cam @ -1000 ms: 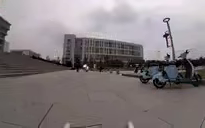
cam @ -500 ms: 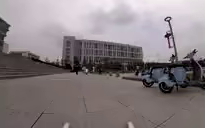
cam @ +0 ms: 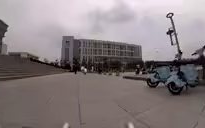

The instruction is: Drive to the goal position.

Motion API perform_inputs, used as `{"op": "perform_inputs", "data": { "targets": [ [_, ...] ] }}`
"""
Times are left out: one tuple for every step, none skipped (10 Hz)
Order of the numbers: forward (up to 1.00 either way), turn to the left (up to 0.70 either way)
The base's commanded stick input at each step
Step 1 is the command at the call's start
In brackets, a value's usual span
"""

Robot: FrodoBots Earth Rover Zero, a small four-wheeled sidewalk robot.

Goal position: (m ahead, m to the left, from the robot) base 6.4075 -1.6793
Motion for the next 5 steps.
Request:
{"op": "perform_inputs", "data": {
  "targets": [
    [0.85,0.00],
    [0.85,0.00],
    [0.85,0.00],
    [0.85,0.00],
    [0.85,0.00]
  ]
}}
